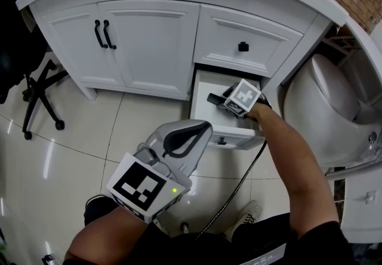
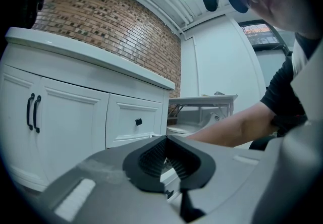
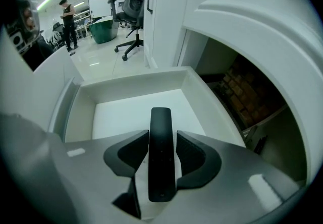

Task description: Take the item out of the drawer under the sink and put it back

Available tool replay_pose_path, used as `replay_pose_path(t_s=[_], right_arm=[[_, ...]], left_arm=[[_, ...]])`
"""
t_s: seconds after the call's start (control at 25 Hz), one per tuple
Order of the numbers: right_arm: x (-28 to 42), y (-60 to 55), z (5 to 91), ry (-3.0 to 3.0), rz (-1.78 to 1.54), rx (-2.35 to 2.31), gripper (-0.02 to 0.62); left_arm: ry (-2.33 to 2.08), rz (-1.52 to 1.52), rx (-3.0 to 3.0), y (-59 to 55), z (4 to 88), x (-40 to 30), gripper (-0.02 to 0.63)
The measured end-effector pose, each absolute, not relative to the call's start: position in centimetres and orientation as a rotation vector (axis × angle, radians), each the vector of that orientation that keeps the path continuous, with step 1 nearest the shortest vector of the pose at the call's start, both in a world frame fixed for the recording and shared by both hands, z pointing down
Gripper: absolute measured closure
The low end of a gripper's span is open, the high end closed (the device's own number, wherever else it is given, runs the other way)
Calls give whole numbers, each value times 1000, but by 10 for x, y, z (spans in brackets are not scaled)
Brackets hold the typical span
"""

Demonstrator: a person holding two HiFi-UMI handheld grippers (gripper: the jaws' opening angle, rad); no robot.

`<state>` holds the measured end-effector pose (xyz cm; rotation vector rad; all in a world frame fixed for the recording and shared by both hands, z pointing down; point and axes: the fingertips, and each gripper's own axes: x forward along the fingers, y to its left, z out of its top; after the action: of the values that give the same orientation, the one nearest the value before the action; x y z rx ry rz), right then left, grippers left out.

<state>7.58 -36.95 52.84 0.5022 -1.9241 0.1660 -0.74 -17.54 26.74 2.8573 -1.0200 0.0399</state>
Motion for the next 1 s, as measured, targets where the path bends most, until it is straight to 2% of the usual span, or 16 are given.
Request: replay_pose_path(t_s=[0.28, 0.32, 0.4, 0.48, 1.0], right_arm=[[72, -372, 494, -1972, 51, 570, 429], [70, -372, 488, -1984, 25, 584, 450], [74, -374, 476, -1976, -31, 633, 559], [75, -371, 463, -1982, -49, 672, 588], [90, -317, 366, -2220, 50, 954, 588]], left_arm=[[-1045, 123, 2852, -175, 273, -10, 600], [-1046, 117, 2857, -176, 273, -9, 600], [-1044, 123, 2863, -176, 273, -9, 600], [-1039, 123, 2865, -175, 274, -9, 601], [-1048, 100, 2868, -169, 273, -11, 600]])
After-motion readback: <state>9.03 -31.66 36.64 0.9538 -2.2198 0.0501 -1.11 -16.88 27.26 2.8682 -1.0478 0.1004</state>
